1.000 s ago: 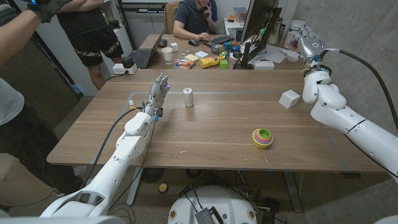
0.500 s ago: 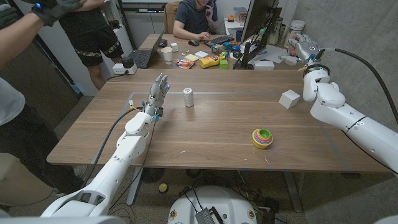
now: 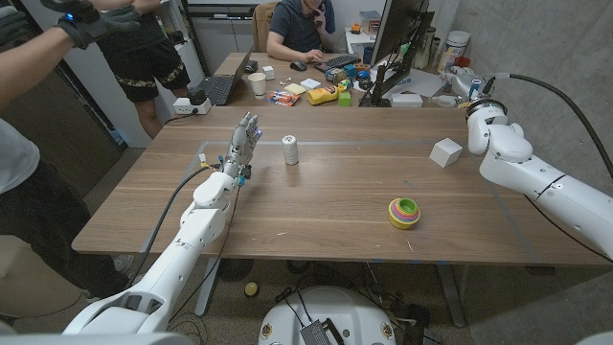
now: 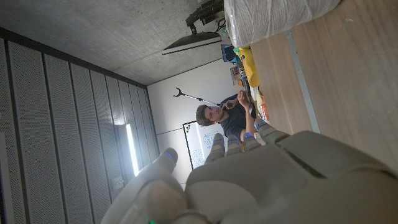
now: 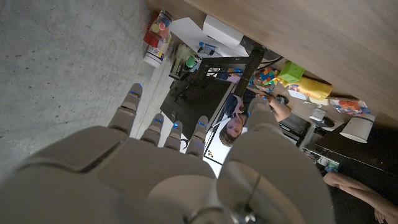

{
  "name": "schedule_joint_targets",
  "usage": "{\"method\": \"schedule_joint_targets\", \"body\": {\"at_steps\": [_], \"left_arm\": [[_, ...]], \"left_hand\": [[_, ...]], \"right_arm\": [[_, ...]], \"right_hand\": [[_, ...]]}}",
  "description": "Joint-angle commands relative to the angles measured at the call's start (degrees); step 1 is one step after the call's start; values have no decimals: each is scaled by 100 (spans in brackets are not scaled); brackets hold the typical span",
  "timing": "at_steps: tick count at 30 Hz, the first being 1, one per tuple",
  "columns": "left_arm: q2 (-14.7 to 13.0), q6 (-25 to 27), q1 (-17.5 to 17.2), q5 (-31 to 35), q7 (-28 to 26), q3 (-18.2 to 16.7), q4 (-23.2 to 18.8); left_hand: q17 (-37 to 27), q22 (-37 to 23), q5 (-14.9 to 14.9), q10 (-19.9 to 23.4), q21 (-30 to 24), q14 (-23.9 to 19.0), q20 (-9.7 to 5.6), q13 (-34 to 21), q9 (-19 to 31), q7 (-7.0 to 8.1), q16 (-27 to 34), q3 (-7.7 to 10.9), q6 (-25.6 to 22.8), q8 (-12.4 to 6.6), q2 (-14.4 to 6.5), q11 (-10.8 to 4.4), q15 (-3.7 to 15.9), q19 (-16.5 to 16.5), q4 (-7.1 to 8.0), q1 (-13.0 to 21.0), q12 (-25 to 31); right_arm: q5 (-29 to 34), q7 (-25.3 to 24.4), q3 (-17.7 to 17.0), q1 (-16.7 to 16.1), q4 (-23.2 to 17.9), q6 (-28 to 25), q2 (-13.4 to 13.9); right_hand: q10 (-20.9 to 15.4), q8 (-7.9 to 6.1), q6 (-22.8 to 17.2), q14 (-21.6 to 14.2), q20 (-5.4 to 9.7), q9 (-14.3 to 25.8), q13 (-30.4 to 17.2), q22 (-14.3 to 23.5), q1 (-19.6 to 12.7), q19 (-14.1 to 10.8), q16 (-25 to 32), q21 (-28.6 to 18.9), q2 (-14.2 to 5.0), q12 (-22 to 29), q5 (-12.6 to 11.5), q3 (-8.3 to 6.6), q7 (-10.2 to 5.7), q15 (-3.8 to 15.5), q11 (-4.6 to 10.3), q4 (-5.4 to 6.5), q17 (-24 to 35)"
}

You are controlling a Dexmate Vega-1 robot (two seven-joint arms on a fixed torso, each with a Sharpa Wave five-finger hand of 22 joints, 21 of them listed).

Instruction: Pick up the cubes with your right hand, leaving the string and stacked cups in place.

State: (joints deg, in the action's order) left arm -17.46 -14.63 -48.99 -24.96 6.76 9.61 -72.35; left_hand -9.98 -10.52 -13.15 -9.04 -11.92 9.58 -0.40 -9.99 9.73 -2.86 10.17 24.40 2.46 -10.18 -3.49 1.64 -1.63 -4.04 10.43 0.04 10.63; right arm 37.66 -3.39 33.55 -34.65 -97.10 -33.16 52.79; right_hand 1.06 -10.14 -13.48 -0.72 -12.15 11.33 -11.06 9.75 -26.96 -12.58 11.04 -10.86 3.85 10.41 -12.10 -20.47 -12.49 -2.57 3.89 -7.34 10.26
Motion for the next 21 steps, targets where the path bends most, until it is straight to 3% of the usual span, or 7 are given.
{"method": "schedule_joint_targets", "body": {"at_steps": [1, 17, 21], "left_arm": [[18, 17, 12, 17, -34, -4, 6], [-2, 20, -37, 35, -80, -14, -69], [-6, 9, -50, 28, -80, -13, -92]], "left_hand": [[-12, -12, -22, -7, -19, 274, -30, -11, 15, -19, 24, -19, -15, -12, -451, -11, 0, -2, -17, 22, 38], [-12, -12, -24, -9, -18, 274, -32, -11, 15, -18, 23, -38, -14, -12, -447, -10, 3, -3, -17, 20, 37], [-12, -12, -24, -8, -18, 274, -32, -11, 15, -18, 23, -42, -14, -12, -447, -3, 3, -2, -17, 20, 37]], "right_arm": [[-52, 773, 228, 211, 202, -52, 62], [51, 1675, 536, 518, 365, -204, 125], [124, 2052, 656, 624, 390, -275, 153]], "right_hand": [[31, -1, 56, -33, 9, 9, -24, 9, -73, -108, 27, -47, -22, 29, -58, 31, -15, -11, -2, -1, 25], [31, -51, 153, -219, 12, 15, -24, 25, -231, -464, 80, -138, -48, 70, -98, 27, -19, -23, 27, -61, 17], [51, -72, 155, -276, 6, 18, -24, 32, -264, -649, 87, -180, -43, 73, -104, 48, -17, -68, 10, -66, 16]]}}
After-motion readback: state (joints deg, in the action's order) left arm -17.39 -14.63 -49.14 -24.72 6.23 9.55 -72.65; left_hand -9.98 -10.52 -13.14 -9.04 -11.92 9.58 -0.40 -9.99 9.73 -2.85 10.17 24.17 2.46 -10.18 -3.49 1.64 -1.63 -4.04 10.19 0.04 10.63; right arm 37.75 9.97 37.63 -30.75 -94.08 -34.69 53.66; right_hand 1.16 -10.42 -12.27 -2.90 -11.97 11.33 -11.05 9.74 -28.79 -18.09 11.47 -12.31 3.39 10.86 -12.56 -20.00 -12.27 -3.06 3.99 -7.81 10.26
